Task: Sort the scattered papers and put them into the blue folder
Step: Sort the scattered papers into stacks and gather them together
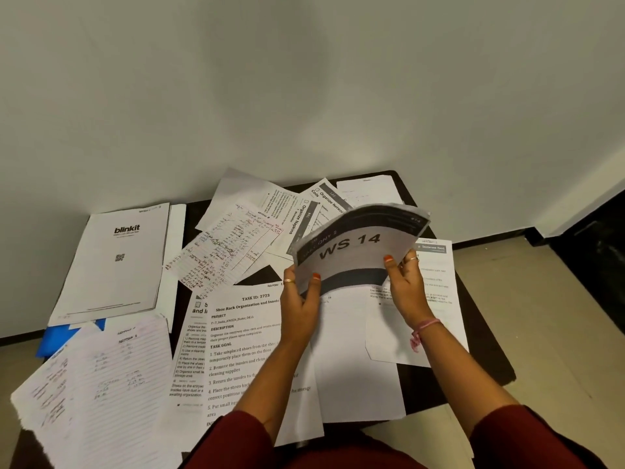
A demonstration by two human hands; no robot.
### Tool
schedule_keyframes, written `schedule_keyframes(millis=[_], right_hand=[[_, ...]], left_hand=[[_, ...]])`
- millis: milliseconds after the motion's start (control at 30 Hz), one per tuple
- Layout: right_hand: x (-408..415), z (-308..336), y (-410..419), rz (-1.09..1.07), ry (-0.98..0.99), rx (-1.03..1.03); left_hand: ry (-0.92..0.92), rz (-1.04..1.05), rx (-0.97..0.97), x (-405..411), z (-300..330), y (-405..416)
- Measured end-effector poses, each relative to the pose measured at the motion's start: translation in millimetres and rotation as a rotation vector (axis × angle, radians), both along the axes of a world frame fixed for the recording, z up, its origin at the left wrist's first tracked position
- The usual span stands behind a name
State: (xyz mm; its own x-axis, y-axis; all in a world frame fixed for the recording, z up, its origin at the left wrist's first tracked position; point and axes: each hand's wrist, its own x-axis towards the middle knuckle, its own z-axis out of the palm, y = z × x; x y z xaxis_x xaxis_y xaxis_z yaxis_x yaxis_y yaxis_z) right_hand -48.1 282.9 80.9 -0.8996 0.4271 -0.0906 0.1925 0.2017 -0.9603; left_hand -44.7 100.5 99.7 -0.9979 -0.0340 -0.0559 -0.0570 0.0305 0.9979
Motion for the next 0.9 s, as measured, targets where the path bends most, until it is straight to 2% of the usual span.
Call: schedule_keyframes(millis=[100,233,367,433,567,767,900], right_hand=[[-3,-8,-2,-0.050,-0.034,0.070],[-9,-3,-4,-0.127,0.051,0.144],[-18,6,-3,-0.030,0.074,0.074],[-22,11,-7,0.041,0.033,-0.053],[-17,8,-26,0.164,-0.178,-0.322],[7,-35,-60,0.276,-0.423,-0.327],[12,-45,-69,0.286,-0.485,-0.383]], left_hand=[[-0.008,0.011,-0.012,-2,1,0],[0.008,0.013,-0.022,-10,8,-1],[-0.014,0.058,-0.016,-25,21,-18],[-0.128,0.071,-0.018,-31,23,-32],[-0.430,0.018,-0.041,-35,11,-67],[-0.683,-0.016,-0.123,-18,-24,-109],[-0.782,-0.071,-0.167,-15,-44,-127]])
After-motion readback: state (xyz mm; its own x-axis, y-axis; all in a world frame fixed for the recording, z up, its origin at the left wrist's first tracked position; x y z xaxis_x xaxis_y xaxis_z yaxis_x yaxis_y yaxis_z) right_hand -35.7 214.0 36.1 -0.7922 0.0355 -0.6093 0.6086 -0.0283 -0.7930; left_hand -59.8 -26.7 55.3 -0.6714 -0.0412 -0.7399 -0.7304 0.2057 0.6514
